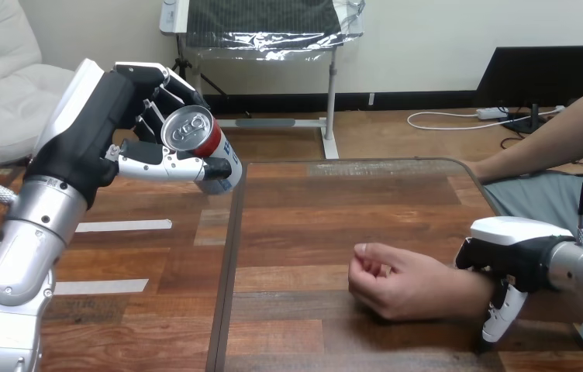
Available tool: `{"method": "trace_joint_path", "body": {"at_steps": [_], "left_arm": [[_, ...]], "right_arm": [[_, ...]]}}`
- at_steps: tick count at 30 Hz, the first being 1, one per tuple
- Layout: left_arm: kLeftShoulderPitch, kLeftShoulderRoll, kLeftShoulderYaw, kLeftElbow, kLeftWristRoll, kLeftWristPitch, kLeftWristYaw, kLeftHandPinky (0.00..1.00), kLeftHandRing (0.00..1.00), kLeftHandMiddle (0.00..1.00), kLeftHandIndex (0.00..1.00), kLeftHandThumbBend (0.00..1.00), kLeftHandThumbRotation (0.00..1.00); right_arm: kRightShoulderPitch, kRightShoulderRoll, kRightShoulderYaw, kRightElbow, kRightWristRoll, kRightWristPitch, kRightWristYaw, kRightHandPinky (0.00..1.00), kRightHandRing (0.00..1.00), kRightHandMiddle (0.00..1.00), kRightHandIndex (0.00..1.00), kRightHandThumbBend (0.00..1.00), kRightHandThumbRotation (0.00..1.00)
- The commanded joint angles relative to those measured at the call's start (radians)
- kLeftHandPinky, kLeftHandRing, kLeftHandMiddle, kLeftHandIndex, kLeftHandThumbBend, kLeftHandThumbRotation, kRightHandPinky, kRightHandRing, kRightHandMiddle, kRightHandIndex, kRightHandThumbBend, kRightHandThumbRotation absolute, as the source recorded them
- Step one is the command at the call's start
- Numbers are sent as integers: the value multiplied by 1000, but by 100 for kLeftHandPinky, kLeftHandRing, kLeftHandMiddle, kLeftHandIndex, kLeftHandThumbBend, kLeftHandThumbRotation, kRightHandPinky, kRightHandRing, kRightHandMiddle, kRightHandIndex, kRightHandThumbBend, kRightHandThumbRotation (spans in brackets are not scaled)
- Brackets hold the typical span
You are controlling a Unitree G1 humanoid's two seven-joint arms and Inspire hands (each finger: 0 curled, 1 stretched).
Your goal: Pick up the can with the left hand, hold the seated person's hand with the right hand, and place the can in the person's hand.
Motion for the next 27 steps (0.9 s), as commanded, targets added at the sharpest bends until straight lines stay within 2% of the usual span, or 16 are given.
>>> {"method": "trace_joint_path", "body": {"at_steps": [1, 5, 13, 20, 27], "left_arm": [[-88, 5, 4, -2, 7, -17, 18, 24, 30, 36, 41, 72, 0], [-87, 3, 0, 4, 7, -18, 18, 24, 30, 37, 41, 72, 0], [-89, -3, -13, 35, 5, -56, 19, 24, 30, 37, 41, 71, 0], [-90, -18, -23, 41, 1, -40, 19, 24, 30, 37, 41, 71, 0], [-93, -37, -34, 56, -11, -52, 20, 24, 30, 37, 41, 70, 0]], "right_arm": [[55, 21, -20, 5, 44, -54, -65, 26, 34, 44, 47, 87, 0], [55, 25, -30, 23, 44, -87, -112, 23, 31, 40, 46, 87, 0], [47, 38, -43, 74, 31, -155, -244, 20, 27, 36, 43, 88, 0], [34, 46, -46, 93, 37, -148, -277, 20, 27, 36, 43, 86, 0], [13, 52, -51, 127, 47, -173, -311, 22, 28, 36, 43, 86, 0]]}}
